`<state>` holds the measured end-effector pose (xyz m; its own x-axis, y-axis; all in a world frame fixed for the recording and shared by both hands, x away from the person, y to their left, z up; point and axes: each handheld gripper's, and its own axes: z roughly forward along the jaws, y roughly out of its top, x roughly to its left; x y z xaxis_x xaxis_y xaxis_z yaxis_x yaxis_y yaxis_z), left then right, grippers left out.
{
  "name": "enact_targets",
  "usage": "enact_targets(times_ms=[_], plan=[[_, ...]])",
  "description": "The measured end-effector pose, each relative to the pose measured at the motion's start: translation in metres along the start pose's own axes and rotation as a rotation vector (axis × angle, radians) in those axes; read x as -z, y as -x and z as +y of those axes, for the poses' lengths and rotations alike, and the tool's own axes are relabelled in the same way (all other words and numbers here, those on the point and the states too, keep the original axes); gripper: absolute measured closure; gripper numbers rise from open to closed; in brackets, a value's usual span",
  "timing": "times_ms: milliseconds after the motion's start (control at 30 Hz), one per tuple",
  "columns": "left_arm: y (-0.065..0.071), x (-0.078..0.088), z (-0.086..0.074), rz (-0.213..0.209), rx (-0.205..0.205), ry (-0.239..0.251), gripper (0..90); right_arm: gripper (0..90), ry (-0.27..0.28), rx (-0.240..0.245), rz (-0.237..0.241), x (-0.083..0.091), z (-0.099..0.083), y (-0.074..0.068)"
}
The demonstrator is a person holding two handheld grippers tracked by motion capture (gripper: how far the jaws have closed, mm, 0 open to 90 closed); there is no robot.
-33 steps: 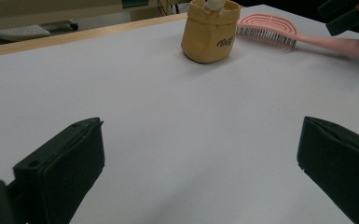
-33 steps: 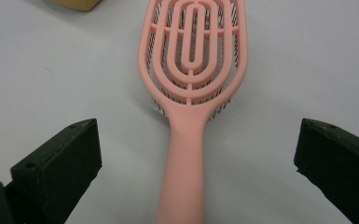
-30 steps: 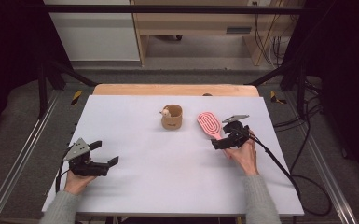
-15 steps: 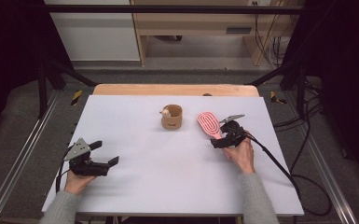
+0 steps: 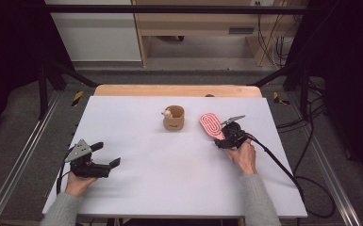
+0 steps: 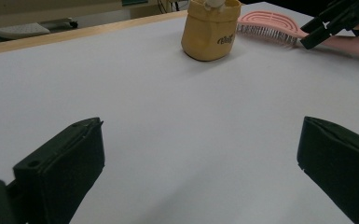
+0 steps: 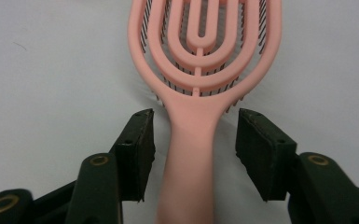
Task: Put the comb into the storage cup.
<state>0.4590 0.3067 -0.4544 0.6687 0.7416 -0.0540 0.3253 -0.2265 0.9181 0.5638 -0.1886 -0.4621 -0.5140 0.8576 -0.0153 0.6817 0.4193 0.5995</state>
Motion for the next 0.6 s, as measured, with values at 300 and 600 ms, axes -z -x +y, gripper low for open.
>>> enact_targets(times_ms=[300,600], plan=[[0.0001,0.0001,0.0001,0.0,-0.001,-0.002,0.3,59.4,-0.022,-0.01,0.008,-0.0016,0.0002,0.0008],[0.0002,0.0,0.0001,0.0,-0.001,-0.002,0.3,68.5,-0.028,-0.019,0.008,-0.0018,0.0004,0.0008]])
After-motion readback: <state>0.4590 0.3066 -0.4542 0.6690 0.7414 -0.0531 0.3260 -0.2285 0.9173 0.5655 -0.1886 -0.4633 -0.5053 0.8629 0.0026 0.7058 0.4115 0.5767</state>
